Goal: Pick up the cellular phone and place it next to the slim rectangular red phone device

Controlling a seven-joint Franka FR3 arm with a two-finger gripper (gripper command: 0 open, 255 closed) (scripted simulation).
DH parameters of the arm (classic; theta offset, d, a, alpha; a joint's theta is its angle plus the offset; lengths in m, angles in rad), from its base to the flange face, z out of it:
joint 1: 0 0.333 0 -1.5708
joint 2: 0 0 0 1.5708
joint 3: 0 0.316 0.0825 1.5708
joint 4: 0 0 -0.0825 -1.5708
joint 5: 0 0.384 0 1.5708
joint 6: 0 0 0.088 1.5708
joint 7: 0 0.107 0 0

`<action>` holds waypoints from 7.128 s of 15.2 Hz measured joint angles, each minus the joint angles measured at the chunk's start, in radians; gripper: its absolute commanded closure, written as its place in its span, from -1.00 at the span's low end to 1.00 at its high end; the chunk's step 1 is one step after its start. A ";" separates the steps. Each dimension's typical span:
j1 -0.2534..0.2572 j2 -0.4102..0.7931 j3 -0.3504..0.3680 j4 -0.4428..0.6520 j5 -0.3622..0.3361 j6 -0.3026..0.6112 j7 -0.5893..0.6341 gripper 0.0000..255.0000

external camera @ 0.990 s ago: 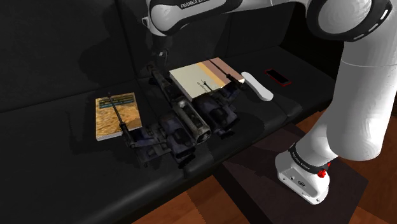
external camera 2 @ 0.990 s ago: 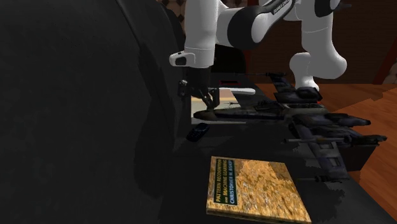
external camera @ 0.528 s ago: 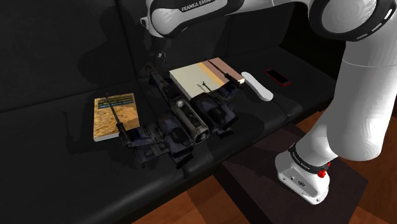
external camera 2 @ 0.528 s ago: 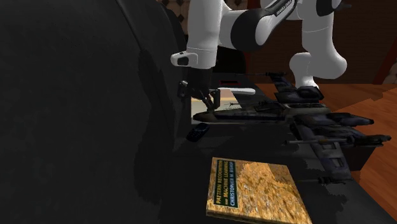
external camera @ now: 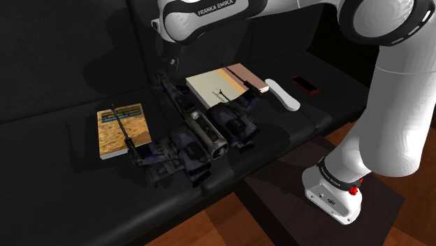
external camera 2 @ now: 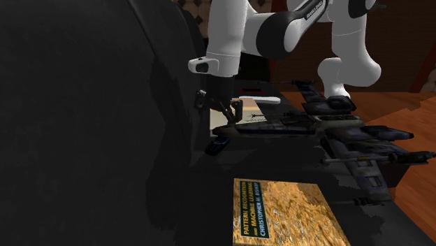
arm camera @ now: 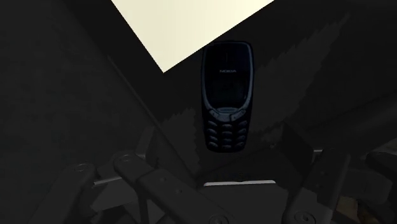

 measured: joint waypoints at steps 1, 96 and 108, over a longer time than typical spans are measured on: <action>0.004 0.008 0.001 0.010 0.000 -0.005 0.002 1.00; -0.390 -1.141 -0.348 -1.120 0.005 -0.008 -0.716 1.00; -0.597 -1.289 -0.588 -1.143 -0.176 -0.130 -1.013 1.00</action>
